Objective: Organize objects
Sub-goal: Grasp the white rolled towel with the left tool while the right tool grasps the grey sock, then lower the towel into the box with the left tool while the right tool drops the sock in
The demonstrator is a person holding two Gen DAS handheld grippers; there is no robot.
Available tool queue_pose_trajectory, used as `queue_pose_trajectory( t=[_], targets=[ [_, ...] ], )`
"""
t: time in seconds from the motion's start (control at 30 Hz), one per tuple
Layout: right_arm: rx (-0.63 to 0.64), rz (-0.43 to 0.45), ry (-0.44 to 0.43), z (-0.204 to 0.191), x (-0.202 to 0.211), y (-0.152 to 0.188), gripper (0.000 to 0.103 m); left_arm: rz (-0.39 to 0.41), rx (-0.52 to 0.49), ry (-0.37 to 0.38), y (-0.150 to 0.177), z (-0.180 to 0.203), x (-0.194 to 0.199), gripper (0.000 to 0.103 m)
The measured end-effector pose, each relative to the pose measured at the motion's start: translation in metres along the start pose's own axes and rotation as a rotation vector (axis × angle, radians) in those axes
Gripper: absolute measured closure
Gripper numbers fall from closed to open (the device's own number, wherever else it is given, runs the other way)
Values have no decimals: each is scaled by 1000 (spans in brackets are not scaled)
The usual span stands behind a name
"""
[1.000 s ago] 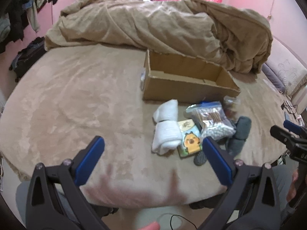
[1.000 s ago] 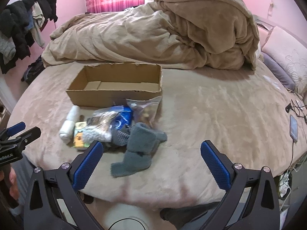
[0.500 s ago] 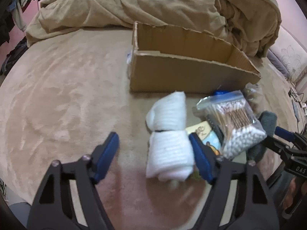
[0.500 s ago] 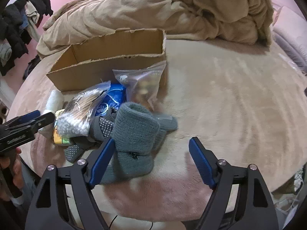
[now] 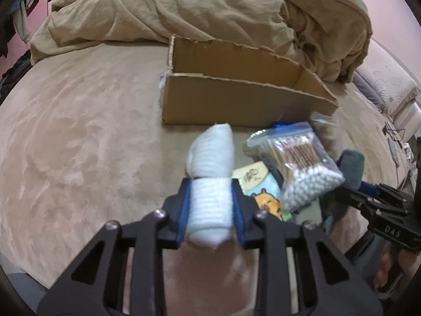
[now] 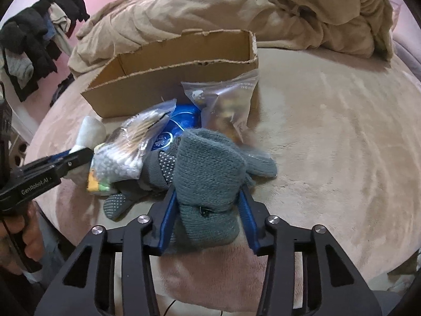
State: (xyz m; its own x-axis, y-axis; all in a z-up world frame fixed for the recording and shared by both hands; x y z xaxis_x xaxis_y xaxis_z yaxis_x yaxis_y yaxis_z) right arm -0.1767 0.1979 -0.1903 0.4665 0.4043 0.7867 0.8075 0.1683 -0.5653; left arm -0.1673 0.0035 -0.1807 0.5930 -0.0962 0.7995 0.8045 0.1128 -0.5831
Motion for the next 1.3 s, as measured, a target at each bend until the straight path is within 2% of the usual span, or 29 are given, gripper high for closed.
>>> queue_pose_trajectory(
  t=[0.17, 0.33, 0.47, 0.57, 0.73, 0.93, 1.13, 1.3],
  targets=[
    [13, 31, 8, -5, 21, -2, 57, 27, 20, 27, 2, -1, 28, 74],
    [9, 83, 9, -7, 52, -15, 57, 74, 39, 42, -11, 1, 63, 74],
    [27, 135, 8, -13, 77, -34, 57, 124, 43, 57, -36, 8, 94, 74],
    [39, 175, 3, -18, 97, -54, 57, 134, 65, 70, -54, 12, 111, 74],
    [66, 229, 7, -24, 119, -83, 57, 193, 19, 62, -88, 25, 135, 73],
    [117, 268, 19, -25, 119, -126, 57, 220, -24, 79, -124, 43, 129, 73],
    [136, 278, 27, -15, 92, -159, 57, 208, -19, 93, -149, 51, 90, 73],
    [153, 262, 58, -4, 59, -179, 57, 129, -33, 78, -151, 59, 38, 73]
  ],
)
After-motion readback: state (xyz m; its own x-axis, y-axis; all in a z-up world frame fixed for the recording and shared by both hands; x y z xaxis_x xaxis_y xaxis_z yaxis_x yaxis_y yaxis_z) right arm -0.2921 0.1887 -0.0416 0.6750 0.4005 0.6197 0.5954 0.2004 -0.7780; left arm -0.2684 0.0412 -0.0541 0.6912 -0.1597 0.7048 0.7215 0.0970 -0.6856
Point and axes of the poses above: each gripper's, at about its wrist camera, not at the fingertips, and x roughly against the way its jaws point, z to its right, y to its underside, the point moved 6 cm from there along -x, roughly the way its jaws point, and after that the axes turned 4 degrees about -y, right-handed, at the moved point
